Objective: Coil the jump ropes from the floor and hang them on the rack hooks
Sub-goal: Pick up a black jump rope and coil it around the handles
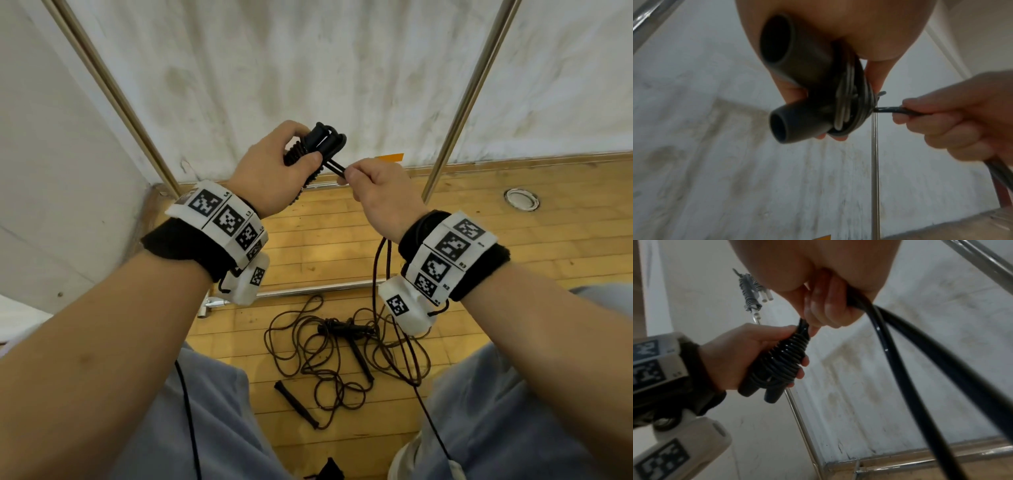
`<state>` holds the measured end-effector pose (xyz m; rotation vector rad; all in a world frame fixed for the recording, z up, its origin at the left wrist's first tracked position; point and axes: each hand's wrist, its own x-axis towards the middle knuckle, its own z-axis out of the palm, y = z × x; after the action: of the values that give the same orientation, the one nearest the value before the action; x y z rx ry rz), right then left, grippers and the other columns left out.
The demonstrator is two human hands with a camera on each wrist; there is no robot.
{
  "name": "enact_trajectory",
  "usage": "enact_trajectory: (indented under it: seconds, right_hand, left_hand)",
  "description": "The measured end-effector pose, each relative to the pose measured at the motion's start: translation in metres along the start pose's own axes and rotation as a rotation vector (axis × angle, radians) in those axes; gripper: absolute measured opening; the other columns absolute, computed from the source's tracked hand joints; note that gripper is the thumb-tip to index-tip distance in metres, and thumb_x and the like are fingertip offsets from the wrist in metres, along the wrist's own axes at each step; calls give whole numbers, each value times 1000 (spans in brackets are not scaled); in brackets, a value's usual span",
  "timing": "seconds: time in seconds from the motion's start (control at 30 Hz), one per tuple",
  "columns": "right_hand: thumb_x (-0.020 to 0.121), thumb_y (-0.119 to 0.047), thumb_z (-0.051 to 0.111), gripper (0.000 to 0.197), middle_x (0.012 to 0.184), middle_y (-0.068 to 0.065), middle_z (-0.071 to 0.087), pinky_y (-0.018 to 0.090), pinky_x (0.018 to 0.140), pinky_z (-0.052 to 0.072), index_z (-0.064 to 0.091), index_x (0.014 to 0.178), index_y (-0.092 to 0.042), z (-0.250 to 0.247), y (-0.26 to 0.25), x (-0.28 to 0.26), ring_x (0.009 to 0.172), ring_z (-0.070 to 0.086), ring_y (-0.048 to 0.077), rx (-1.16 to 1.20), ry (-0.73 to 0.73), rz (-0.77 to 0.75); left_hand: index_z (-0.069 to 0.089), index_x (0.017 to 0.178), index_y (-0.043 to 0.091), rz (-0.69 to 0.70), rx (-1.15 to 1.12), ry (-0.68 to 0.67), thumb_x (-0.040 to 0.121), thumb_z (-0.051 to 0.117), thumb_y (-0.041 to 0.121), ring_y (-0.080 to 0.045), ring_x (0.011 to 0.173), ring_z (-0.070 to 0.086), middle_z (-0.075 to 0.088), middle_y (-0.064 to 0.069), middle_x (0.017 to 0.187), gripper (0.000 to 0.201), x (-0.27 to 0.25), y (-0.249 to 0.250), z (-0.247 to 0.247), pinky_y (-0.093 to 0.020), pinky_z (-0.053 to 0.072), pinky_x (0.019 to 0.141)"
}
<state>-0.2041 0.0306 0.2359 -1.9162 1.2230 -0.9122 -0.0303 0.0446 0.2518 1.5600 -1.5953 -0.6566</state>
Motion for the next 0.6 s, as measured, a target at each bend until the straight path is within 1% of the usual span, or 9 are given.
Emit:
enact_trajectory:
  seconds: [0.07, 0.1, 0.17, 0.27, 0.37, 0.43, 0.47, 0.53, 0.6]
  right_hand:
    - [98, -21, 41, 25, 65, -13, 48, 6, 49, 32, 65, 95, -12, 2, -1, -1, 57, 45, 0, -72, -7, -14]
    - [98, -21, 41, 26, 65, -11, 48, 5, 49, 33, 65, 95, -11, 3, -2, -1, 58, 44, 3, -103, -16, -12]
    - [98, -21, 40, 29, 63, -8, 47, 6, 47, 33, 65, 95, -6, 4, -3, 0, 55, 43, 5, -145, -29, 3]
    - [97, -20, 40, 32, 56, -6, 43, 12, 42, 32, 65, 95, 1, 5, -3, 0, 49, 40, 8, -146, -39, 28]
    - [98, -22, 41, 33, 55, -5, 41, 17, 44, 30, 65, 96, 1, 7, -2, -2, 47, 37, 9, -150, -71, 53]
    - [99, -26, 41, 35, 55, -6, 41, 14, 43, 30, 65, 95, 0, 8, 0, -4, 48, 38, 9, -159, -80, 54]
    - [99, -28, 41, 36, 56, -6, 42, 14, 46, 33, 64, 93, -1, 7, 0, -5, 49, 40, 9, -153, -80, 58]
    - [99, -30, 39, 38, 56, -7, 43, 21, 50, 36, 63, 88, -3, 7, 0, -5, 51, 42, 9, -155, -90, 57]
    - [100, -31, 38, 37, 59, -7, 45, 21, 51, 32, 62, 86, -6, 6, 1, -5, 54, 42, 7, -205, -116, 33]
  left_hand:
    - [49, 111, 29, 26, 135, 18, 90, 55, 37, -15, 60, 60, 62, 7, 76, 23, 3, -7, 6, -32, 50, 59]
    - [48, 111, 28, 36, 200, 25, 90, 55, 40, -14, 62, 59, 60, 8, 77, 25, 5, -11, 8, -31, 48, 61]
    - [45, 110, 25, 47, 295, 34, 90, 53, 41, -10, 63, 56, 57, 9, 76, 27, 7, -16, 14, -29, 41, 56]
    - [41, 106, 25, 62, 365, 38, 90, 53, 42, -7, 61, 53, 52, 13, 72, 27, 8, -21, 21, -25, 33, 50]
    - [40, 109, 21, 48, 403, 46, 90, 53, 43, -4, 60, 50, 48, 16, 71, 32, 9, -26, 25, -24, 31, 48]
    - [39, 111, 21, 30, 436, 57, 90, 53, 45, -4, 60, 50, 47, 15, 72, 35, 9, -28, 25, -24, 31, 48]
    - [38, 112, 21, 24, 446, 60, 90, 53, 45, -5, 60, 51, 47, 15, 72, 36, 10, -29, 24, -24, 31, 47]
    - [37, 112, 22, 12, 456, 51, 90, 55, 46, -6, 60, 52, 47, 16, 72, 37, 9, -30, 22, -24, 33, 47]
    - [38, 112, 24, -4, 471, 24, 89, 57, 47, -7, 60, 53, 46, 17, 72, 38, 6, -31, 21, -24, 34, 47]
